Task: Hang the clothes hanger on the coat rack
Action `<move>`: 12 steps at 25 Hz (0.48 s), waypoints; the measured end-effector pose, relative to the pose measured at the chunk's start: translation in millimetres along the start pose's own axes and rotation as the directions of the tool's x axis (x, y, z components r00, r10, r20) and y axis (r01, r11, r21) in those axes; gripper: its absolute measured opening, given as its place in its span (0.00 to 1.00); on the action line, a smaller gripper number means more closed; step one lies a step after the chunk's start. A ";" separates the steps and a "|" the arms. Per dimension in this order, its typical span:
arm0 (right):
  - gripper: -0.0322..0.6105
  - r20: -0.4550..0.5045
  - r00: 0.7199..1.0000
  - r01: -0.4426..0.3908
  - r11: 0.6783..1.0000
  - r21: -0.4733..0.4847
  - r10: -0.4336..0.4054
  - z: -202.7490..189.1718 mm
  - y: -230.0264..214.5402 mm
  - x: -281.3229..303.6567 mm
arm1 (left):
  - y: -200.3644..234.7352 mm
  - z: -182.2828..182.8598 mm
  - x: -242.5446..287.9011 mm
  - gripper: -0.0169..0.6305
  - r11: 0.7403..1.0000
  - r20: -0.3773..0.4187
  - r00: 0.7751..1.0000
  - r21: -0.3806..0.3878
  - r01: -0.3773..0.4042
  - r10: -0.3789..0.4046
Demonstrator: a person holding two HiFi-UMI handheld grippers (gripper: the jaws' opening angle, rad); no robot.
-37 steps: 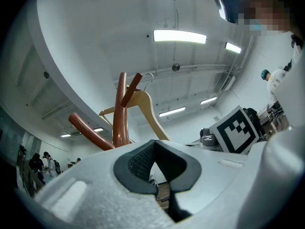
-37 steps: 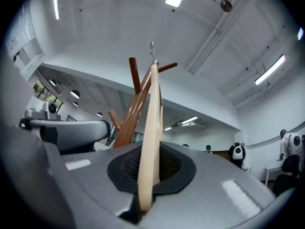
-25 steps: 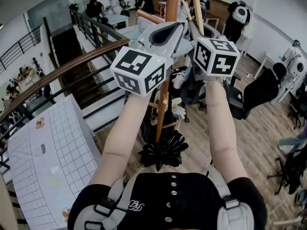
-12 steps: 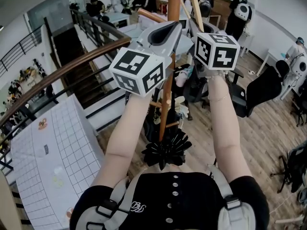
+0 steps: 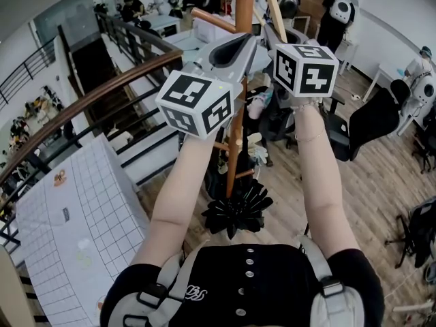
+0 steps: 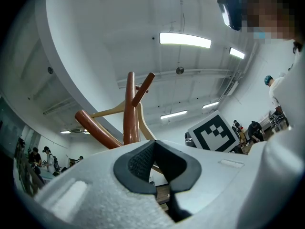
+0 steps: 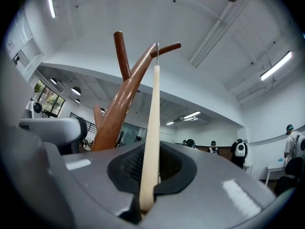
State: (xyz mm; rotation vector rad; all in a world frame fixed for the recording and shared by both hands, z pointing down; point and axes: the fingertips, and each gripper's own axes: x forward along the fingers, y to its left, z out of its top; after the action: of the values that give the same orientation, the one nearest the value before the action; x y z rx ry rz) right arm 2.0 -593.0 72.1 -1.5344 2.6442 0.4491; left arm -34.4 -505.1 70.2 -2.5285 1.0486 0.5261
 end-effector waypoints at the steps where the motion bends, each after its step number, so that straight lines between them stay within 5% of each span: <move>1: 0.04 -0.007 1.000 0.002 1.000 -0.004 -0.002 -0.6 -1.3 1.0 | -0.1 -1.2 0.3 0.02 1.000 -0.002 1.000 -0.001 0.000 0.000; 12: 0.11 0.031 1.000 0.003 1.000 -0.014 -0.003 7.7 5.1 -11.8 | -3.2 -6.1 -7.8 0.02 1.000 0.007 1.000 -0.028 0.003 -0.003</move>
State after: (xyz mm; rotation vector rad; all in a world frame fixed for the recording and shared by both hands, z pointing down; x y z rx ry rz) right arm 2.8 -578.5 68.0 -1.5221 2.6212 0.4882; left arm -36.0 -501.1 79.7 -2.5504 1.0417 0.5521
